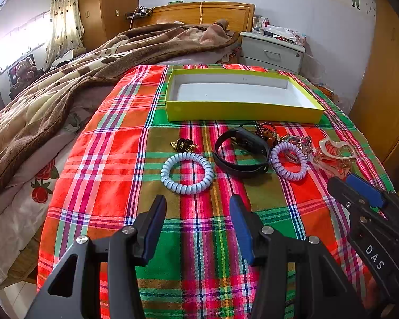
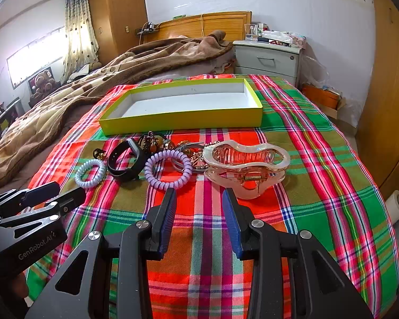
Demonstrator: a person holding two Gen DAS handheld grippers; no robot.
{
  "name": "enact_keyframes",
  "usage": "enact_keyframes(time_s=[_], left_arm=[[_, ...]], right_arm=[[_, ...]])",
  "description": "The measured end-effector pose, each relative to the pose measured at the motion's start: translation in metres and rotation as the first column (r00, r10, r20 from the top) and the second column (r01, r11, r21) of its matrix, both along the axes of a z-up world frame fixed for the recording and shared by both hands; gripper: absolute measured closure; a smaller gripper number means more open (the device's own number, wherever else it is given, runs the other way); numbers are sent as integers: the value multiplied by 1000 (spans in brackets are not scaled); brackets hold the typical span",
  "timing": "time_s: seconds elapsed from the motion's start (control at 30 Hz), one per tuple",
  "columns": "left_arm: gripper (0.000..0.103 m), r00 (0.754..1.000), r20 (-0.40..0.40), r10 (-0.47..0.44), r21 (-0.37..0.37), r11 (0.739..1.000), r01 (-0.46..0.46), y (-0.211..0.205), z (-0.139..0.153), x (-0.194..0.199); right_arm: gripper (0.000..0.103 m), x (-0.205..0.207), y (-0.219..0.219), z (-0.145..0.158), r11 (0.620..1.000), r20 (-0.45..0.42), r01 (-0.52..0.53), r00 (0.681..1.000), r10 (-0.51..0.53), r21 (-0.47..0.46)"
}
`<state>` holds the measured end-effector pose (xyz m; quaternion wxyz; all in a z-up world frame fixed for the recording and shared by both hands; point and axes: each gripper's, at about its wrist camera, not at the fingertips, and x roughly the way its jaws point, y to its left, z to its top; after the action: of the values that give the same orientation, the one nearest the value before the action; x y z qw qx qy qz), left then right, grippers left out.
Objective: Organize jewelry
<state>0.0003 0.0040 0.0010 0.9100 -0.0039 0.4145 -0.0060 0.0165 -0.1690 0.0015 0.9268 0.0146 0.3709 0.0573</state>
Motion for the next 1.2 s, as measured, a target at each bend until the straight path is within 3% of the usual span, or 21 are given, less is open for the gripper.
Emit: enact_keyframes(time_s=[1.2], left_arm=[[52, 1000, -7, 0, -3, 1000, 0, 1, 0, -2]], right_arm=[[66, 0, 4, -2, 1000, -2, -3, 1000, 3, -2]])
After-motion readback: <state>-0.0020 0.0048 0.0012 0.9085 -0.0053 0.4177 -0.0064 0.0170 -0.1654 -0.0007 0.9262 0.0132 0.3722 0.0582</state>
